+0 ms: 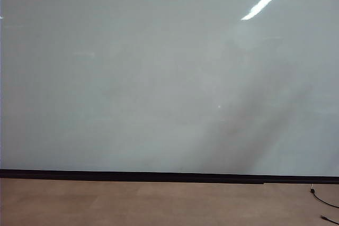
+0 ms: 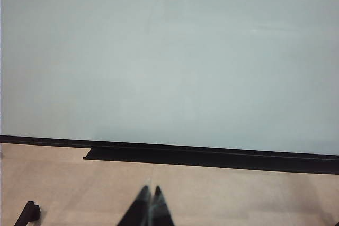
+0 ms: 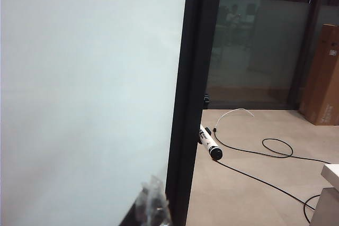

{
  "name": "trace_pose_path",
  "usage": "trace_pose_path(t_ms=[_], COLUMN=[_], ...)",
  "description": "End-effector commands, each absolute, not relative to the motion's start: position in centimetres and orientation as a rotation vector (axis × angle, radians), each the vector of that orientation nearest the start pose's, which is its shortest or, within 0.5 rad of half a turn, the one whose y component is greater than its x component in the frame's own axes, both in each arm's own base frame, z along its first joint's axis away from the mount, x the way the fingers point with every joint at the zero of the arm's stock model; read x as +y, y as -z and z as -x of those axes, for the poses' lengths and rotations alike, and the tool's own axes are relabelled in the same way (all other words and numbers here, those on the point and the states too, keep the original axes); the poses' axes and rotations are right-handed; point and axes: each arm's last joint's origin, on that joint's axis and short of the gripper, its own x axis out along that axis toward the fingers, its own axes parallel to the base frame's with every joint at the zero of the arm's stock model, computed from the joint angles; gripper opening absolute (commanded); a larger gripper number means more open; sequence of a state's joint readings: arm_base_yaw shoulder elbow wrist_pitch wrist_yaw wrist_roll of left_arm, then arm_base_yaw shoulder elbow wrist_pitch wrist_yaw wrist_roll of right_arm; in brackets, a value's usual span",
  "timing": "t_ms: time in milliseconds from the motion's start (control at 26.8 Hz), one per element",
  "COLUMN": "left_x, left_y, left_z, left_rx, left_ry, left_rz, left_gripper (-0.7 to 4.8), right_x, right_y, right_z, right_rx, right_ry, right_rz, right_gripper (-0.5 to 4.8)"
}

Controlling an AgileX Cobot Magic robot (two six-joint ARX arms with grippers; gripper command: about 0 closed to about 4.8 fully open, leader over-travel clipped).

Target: Pick up the pen on the shelf to the right of the whiteboard and draw a cross mark.

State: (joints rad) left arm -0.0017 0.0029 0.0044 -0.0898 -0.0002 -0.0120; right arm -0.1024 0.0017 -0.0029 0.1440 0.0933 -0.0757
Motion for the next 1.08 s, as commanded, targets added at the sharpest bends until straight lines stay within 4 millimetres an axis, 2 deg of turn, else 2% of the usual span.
trace_pose_path(t_ms=[37, 709, 746, 784, 858, 896, 933, 1082], left_x=[-0.03, -0.03, -0.03, -0.03, -0.03, -0.03, -0.03, -0.03], left_y=[-15.77, -15.77, -15.77, -15.77, -15.77, -15.77, -15.77, -15.77], left_z=[-9.72, -9.72, -9.72, -9.72, -9.72, -9.72, -9.72, -9.72], left_rx=[0.078, 0.078, 0.078, 0.078, 0.078, 0.078, 0.078, 0.078], left_ry=[0.005, 0.005, 0.005, 0.005, 0.005, 0.005, 0.005, 0.005], left_rz=[0.008, 0.008, 0.008, 0.008, 0.008, 0.008, 0.008, 0.008], left_gripper=[-0.04, -0.04, -0.05, -0.05, -0.04, -0.04, -0.04, -0.05], right_x=[-1.25, -1.25, -1.23, -1.22, -1.23, -1.23, -1.23, -1.23], right_y=[-17.88, -17.85, -17.84, -17.84, -17.77, -17.75, -17.71, -17.40], right_z=[-9.56, -9.57, -9.58, -9.58, -9.59, -9.59, -9.60, -9.63], right_rx=[-0.149, -0.146, -0.146, -0.146, -0.139, -0.137, -0.133, -0.100], right_ry=[0.202, 0.202, 0.192, 0.191, 0.191, 0.191, 0.191, 0.190], right_rz=[0.075, 0.075, 0.076, 0.076, 0.076, 0.076, 0.076, 0.075], right_gripper=[-0.08, -0.08, 0.04, 1.24, 2.80, 3.27, 3.50, 3.52])
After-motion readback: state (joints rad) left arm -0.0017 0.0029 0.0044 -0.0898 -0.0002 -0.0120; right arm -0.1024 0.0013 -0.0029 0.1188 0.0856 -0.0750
